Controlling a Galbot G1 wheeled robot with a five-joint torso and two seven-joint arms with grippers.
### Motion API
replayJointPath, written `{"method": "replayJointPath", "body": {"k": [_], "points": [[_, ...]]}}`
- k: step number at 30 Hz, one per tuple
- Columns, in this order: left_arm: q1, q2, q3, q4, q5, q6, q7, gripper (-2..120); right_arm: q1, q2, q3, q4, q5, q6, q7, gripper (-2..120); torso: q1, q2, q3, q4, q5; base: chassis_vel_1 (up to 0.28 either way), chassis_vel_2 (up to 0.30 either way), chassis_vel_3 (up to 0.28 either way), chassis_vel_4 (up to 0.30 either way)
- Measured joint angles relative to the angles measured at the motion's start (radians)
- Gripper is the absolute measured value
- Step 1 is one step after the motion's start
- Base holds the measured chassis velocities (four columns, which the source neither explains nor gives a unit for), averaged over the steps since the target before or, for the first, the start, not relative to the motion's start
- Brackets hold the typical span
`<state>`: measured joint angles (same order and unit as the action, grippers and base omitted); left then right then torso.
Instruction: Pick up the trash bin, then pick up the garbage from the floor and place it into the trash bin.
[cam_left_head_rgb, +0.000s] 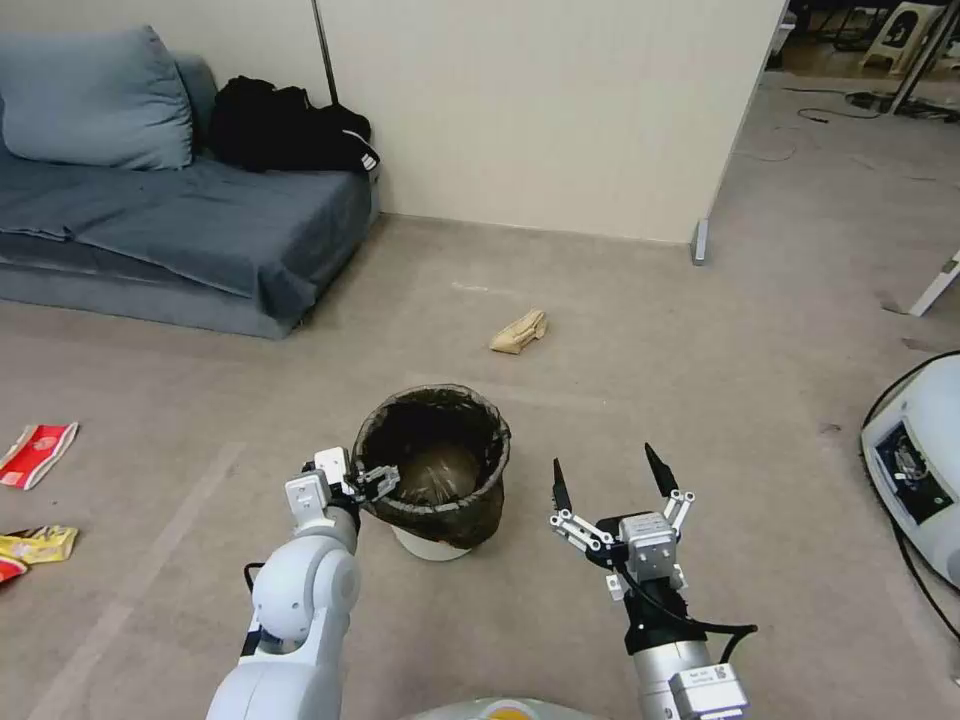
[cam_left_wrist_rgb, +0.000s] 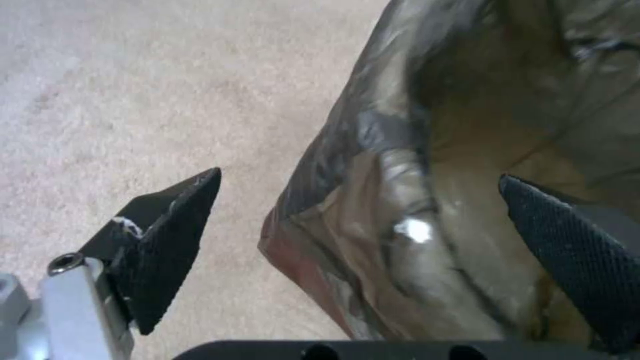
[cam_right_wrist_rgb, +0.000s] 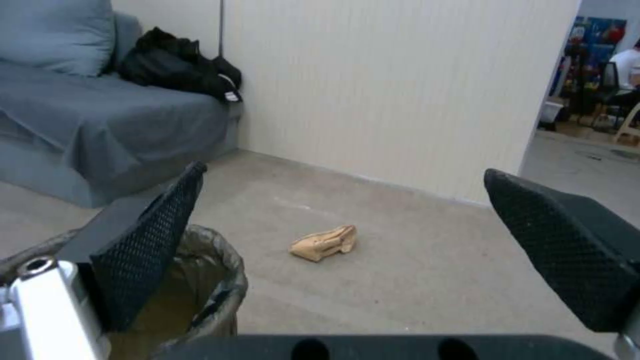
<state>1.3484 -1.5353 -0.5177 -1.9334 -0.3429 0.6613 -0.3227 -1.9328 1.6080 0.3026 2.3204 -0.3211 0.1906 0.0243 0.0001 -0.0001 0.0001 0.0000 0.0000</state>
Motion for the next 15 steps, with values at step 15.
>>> {"method": "replayJointPath", "body": {"k": [15], "points": [[0.001, -0.027, 0.018, 0.029, 0.011, -0.001, -0.015, 62, -0.004, 0.000, -0.020, -0.007, -0.042, -0.016, 0.033, 100, 0.000, 0.000, 0.000, 0.0001, 0.0004, 0.000, 0.000, 0.000, 0.000]]}}
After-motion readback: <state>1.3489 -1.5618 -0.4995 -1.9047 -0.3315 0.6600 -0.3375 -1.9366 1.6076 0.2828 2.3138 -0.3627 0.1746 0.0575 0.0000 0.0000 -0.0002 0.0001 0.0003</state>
